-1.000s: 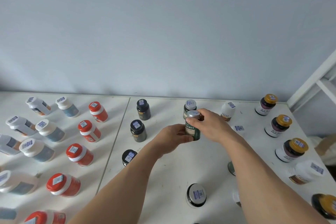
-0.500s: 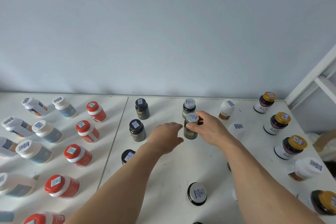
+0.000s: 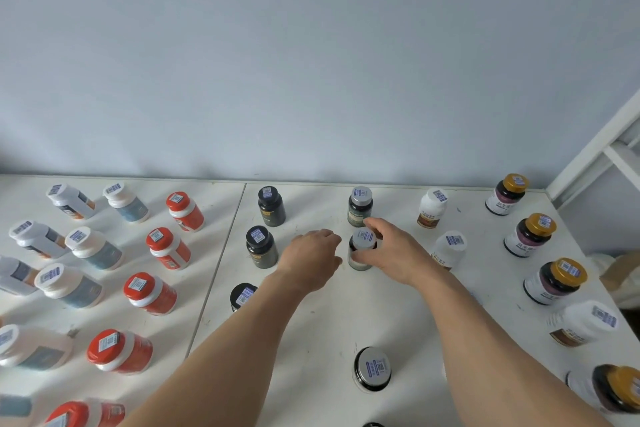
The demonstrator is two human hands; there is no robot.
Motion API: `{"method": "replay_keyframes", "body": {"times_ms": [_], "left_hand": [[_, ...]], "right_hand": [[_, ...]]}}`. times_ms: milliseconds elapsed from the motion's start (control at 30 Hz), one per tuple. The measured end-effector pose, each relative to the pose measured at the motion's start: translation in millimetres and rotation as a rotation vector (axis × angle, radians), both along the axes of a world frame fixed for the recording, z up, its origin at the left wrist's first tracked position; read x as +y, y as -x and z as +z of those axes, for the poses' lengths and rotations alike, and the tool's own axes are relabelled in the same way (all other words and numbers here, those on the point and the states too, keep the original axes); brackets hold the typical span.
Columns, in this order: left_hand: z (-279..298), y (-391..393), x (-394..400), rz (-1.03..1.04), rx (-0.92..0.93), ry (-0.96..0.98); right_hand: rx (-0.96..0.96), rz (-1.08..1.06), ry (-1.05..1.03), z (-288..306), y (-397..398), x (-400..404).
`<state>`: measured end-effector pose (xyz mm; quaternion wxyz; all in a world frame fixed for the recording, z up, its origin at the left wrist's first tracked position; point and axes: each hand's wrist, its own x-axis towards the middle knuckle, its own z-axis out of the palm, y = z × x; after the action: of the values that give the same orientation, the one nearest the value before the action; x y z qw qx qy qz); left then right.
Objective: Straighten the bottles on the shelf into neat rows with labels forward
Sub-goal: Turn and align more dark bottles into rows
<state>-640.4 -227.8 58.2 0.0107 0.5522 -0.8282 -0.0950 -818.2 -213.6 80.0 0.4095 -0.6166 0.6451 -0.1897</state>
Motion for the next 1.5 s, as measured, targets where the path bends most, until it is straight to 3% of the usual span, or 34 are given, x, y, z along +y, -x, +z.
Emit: {"method": "replay_keyframes", "body": {"times_ms": [100, 200, 567, 800, 1067, 1500], "left_hand": [[9.2, 1.9, -10.6, 0.045, 0.013, -0.003], [17.0, 4.1, -25.7, 0.085, 0.034, 0.009], [2.2, 15.8, -64.3, 0.129, 0.113, -0.111], [-9.4, 19.1, -75.0, 0.282, 0.479, -0.357], [11.2, 21.1, -78.3, 0.316, 0.852, -0.545], [20.3, 22.8, -84.0, 0.255, 0.934, -0.575]], "right_hand": [[-0.040, -0.048, 0.065, 15.8, 3.8, -14.5], [0.035, -0.098, 0.132, 22.3, 6.5, -40.8], [0.130, -0.106, 0.059, -6.4, -4.2, -85.3], [0.099, -0.092, 0.069, 0.2, 1.0, -88.0], [0.063, -0.098, 0.124, 26.8, -0.8, -91.1], [0.024, -0.127, 0.163, 32.0, 8.1, -98.2]]}}
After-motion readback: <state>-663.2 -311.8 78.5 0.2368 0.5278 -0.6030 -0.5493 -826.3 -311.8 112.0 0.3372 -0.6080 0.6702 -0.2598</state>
